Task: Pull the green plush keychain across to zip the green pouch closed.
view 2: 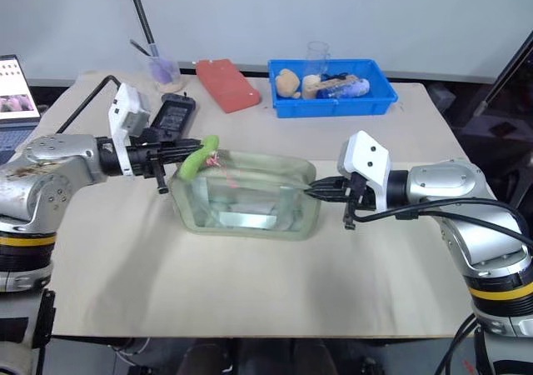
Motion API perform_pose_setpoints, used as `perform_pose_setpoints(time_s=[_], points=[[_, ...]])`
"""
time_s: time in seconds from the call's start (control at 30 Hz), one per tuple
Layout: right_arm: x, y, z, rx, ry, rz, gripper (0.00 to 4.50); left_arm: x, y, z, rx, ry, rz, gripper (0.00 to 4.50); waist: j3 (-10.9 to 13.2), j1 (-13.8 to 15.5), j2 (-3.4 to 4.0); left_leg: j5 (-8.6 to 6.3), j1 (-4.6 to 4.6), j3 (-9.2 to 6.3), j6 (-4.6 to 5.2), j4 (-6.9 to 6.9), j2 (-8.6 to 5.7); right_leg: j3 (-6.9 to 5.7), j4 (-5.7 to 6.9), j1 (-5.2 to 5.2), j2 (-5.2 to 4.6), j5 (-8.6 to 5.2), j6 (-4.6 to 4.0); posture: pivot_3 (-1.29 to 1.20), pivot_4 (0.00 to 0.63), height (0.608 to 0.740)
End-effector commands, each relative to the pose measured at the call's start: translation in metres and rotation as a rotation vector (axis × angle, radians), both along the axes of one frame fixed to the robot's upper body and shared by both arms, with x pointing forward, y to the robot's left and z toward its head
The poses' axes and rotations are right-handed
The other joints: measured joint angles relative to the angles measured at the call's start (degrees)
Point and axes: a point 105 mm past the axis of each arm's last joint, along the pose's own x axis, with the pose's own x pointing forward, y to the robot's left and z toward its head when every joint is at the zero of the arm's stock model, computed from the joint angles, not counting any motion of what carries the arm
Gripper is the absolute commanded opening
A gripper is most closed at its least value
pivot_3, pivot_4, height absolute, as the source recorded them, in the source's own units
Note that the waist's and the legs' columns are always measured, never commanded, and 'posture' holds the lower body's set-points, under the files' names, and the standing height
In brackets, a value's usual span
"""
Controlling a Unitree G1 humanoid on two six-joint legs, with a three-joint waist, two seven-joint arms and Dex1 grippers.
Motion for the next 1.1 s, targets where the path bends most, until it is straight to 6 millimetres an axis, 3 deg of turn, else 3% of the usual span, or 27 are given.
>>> perform_pose_setpoints(time_s=[0.03, 0.2, 0.3, 0.43, 0.53, 0.7, 0.8, 1.07, 1.1], points=[[-0.002, -0.003, 0.009, 0.004, -0.052, -0.016, 0.0, -0.008, 0.002, 0.018, -0.004, -0.057, -0.036, 2.02, 0.0, 0.0, 0.0, 0.0, 0.0, 0.0, 0.0, -0.01, 0.0, 0.0, 0.0, 0.0, 0.0, 0.01, 0.02, 0.0, 0.15, 0.74], [-0.001, -0.007, 0.008, -0.002, -0.053, -0.03, 0.0, -0.019, 0.017, 0.029, 0.013, -0.045, -0.043, 4.38, 0.0, 0.0, 0.0, 0.0, 0.0, -0.01, 0.0, 0.0, 0.0, 0.0, 0.0, 0.0, 0.0, -0.02, -0.01, 0.0, 0.15, 0.74], [-0.001, -0.007, 0.008, -0.001, -0.054, -0.032, 0.0, -0.019, 0.035, 0.034, 0.048, -0.061, 0.015, 4.47, 0.0, 0.0, 0.0, 0.0, 0.0, -0.01, 0.0, 0.0, 0.01, 0.0, 0.0, -0.01, 0.0, -0.1, -0.13, 0.0, 0.15, 0.74], [0.0, -0.007, 0.008, -0.002, -0.054, -0.029, 0.0, -0.03, 0.054, 0.027, 0.084, -0.022, 0.047, 4.47, 0.0, 0.0, 0.01, 0.0, 0.01, 0.01, 0.0, -0.01, 0.01, 0.0, -0.01, -0.01, -0.02, -0.12, -0.18, 0.0, 0.15, 0.74], [0.0, -0.006, 0.009, -0.001, -0.055, -0.022, 0.0, -0.044, 0.053, 0.006, 0.122, 0.049, 0.007, 4.47, 0.0, 0.0, 0.01, -0.01, 0.01, 0.02, 0.0, -0.01, 0.02, 0.0, 0.0, -0.02, -0.03, -0.16, -0.25, 0.0, 0.15, 0.74], [0.001, -0.002, 0.012, -0.004, -0.057, -0.002, 0.0, -0.042, 0.036, -0.026, 0.156, 0.043, 0.005, 4.47, 0.0, 0.5, 0.0, 0.0, -0.01, 0.04, -0.03, 0.01, 0.01, -0.01, -0.02, -0.01, -0.08, -0.15, -0.25, 0.0, 0.15, 0.74], [0.002, -0.001, 0.013, -0.007, -0.057, 0.0, 0.0, -0.038, 0.031, -0.031, 0.151, 0.027, 0.011, 3.67, 0.0, 0.5, 0.0, 0.0, -0.01, 0.04, -0.02, 0.01, 0.01, -0.01, -0.04, -0.02, -0.07, -0.13, -0.26, 0.0, 0.15, 0.74], [0.005, -0.003, 0.019, -0.011, -0.076, -0.005, 0.0, -0.039, 0.03, -0.035, 0.175, 0.041, -0.005, 0.3, 0.0, 0.1, 0.0, 0.0, -0.01, 0.04, -0.02, -0.01, 0.02, -0.01, -0.03, -0.03, -0.04, -0.13, -0.27, 0.0, 0.15, 0.74], [0.007, -0.003, 0.022, -0.002, -0.082, -0.013, 0.38, -0.038, 0.031, -0.035, 0.183, 0.036, 0.004, 0.03, 0.0, 0.1, 0.0, 0.0, -0.01, 0.04, -0.02, -0.01, 0.02, -0.01, -0.03, -0.04, -0.04, -0.14, -0.26, 0.0, 0.15, 0.74]])
